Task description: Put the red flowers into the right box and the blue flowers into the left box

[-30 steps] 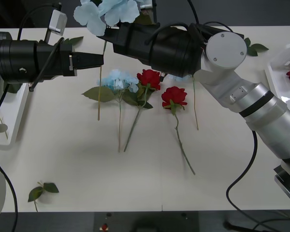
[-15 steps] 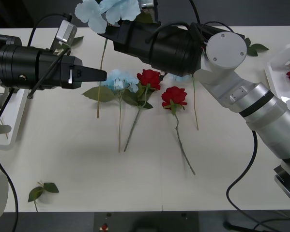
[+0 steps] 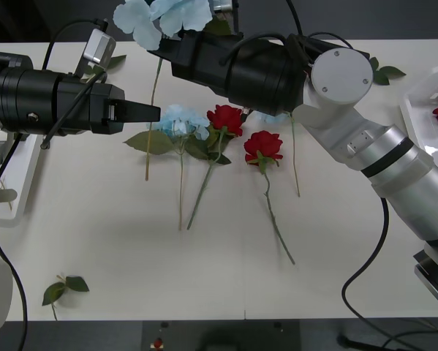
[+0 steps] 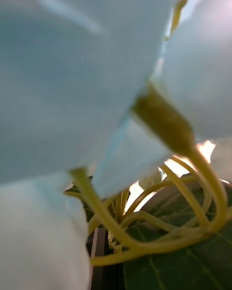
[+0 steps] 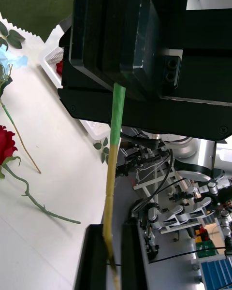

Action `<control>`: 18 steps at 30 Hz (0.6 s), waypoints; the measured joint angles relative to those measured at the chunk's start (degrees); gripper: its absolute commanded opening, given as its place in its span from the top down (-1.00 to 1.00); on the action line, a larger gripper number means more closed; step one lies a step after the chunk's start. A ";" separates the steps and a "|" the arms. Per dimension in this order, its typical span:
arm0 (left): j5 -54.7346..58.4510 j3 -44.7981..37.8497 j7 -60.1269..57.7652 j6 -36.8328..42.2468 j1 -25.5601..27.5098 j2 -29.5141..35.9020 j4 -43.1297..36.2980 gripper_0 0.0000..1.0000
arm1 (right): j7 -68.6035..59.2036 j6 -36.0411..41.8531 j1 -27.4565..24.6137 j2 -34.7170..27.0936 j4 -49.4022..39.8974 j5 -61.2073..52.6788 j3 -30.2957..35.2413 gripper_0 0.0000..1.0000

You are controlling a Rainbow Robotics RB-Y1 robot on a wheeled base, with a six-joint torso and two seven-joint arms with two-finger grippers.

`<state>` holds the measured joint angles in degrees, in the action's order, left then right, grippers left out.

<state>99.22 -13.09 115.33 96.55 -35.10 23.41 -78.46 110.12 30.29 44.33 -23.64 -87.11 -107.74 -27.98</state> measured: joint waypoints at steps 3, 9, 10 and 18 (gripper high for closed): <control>0.00 0.00 0.00 0.00 0.00 0.00 0.00 1.00 | 0.00 -0.01 0.00 0.00 0.00 0.00 0.00 1.00; 0.00 0.00 0.00 -0.05 0.00 0.00 0.00 1.00 | 0.00 -0.10 0.00 0.00 0.00 0.00 0.00 1.00; 0.00 0.00 0.00 -0.09 0.00 0.00 0.00 1.00 | 0.00 -0.17 0.00 0.00 0.00 0.00 0.00 0.93; 0.18 0.00 0.00 -0.18 0.00 0.00 0.00 1.00 | 0.00 -1.63 0.00 0.00 0.00 0.02 0.00 -0.43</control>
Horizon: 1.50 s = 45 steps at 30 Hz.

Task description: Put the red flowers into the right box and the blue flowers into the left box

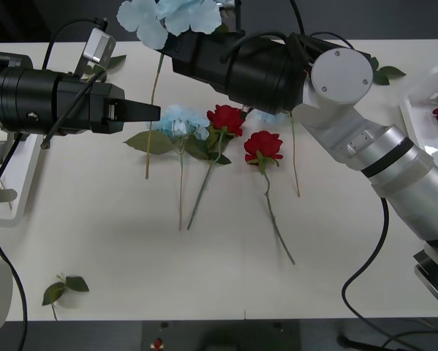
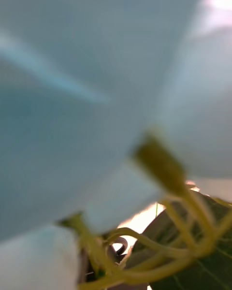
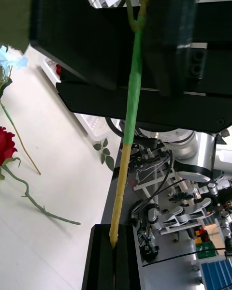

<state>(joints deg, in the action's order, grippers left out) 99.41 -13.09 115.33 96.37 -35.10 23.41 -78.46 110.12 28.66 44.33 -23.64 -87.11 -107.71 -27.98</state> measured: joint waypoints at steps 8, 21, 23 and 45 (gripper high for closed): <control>0.02 0.00 0.00 0.00 0.00 0.01 0.00 1.00 | 0.00 0.02 0.00 0.00 0.00 0.00 0.00 -0.59; -11.49 -4.45 -0.01 2.58 0.00 4.40 -0.31 1.00 | 0.00 1.51 0.00 -0.12 0.00 -0.54 0.00 -0.92; -14.06 -4.64 -0.01 2.58 0.00 6.45 -0.78 1.00 | 0.00 1.52 0.00 -0.21 0.00 -1.81 0.00 -0.96; -43.83 -12.32 -1.66 2.57 0.06 23.82 -1.37 1.00 | -4.79 15.56 0.00 -27.19 0.00 -7.85 -2.40 -1.00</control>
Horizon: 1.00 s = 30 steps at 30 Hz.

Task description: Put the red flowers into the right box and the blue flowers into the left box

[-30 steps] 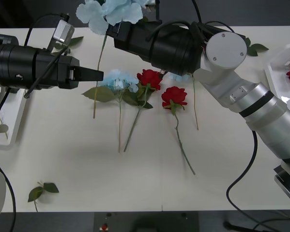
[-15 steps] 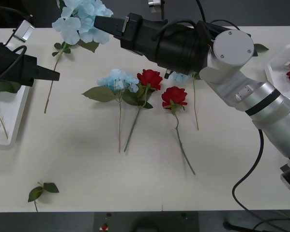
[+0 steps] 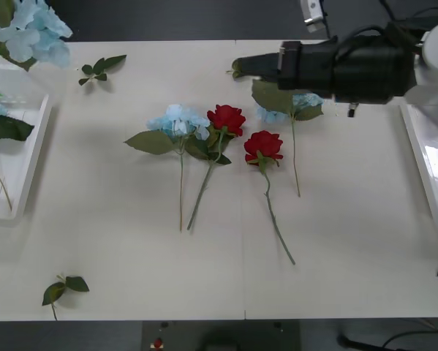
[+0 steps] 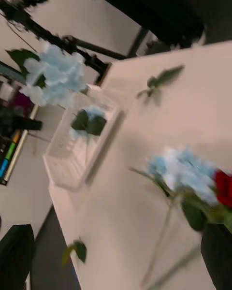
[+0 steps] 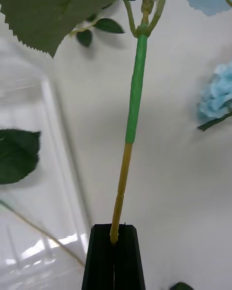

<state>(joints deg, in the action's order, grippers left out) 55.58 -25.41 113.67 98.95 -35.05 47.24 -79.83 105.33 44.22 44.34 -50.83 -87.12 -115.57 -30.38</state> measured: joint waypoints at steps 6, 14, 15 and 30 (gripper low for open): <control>-11.54 0.16 -6.07 -0.57 0.05 1.68 -0.03 1.00 | -5.35 10.09 0.00 -15.64 -0.01 -0.67 -5.74 -1.00; -23.93 5.78 -11.92 -4.70 2.20 1.69 -0.06 1.00 | -5.37 20.36 0.17 -18.70 2.91 11.78 -4.78 -0.96; -24.63 6.63 -13.50 -6.01 2.90 1.69 -0.06 1.00 | -5.40 20.80 0.44 -18.06 3.77 13.61 -4.71 -0.96; -27.93 10.25 -17.90 -14.37 6.48 1.68 11.12 1.00 | -16.23 25.05 7.17 -1.64 14.31 39.93 -4.76 -0.96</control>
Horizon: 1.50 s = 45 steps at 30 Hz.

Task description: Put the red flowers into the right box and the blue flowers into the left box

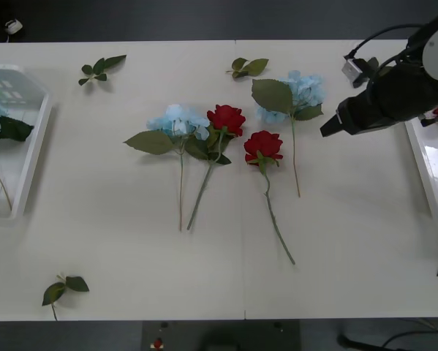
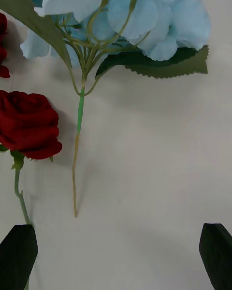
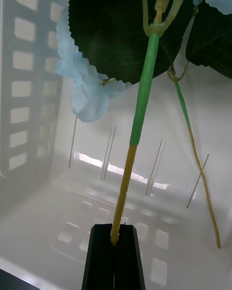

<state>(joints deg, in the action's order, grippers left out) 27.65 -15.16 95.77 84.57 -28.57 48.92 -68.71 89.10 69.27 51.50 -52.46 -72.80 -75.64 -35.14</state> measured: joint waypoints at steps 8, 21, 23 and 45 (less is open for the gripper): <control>0.03 3.07 0.00 -2.68 0.00 0.00 0.79 -0.40 | -0.02 0.00 3.69 8.99 9.07 7.70 0.00 -0.96; 9.26 5.46 0.00 -3.89 0.00 -0.02 -4.02 -1.00 | -0.04 -3.84 5.10 17.45 19.09 14.04 0.05 -0.96; 10.71 5.46 0.00 -2.27 0.00 -0.07 -6.37 -1.00 | -0.04 -5.17 5.10 18.36 20.68 14.95 0.18 -0.95; 4.47 5.83 -11.86 14.84 -2.42 -23.32 -28.57 -1.00 | -0.04 -11.77 5.11 22.62 27.60 18.51 3.53 -0.10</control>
<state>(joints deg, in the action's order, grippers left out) 32.12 -9.33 83.91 99.42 -30.99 25.59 -97.27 89.06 57.50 56.62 -29.84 -45.21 -57.13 -31.61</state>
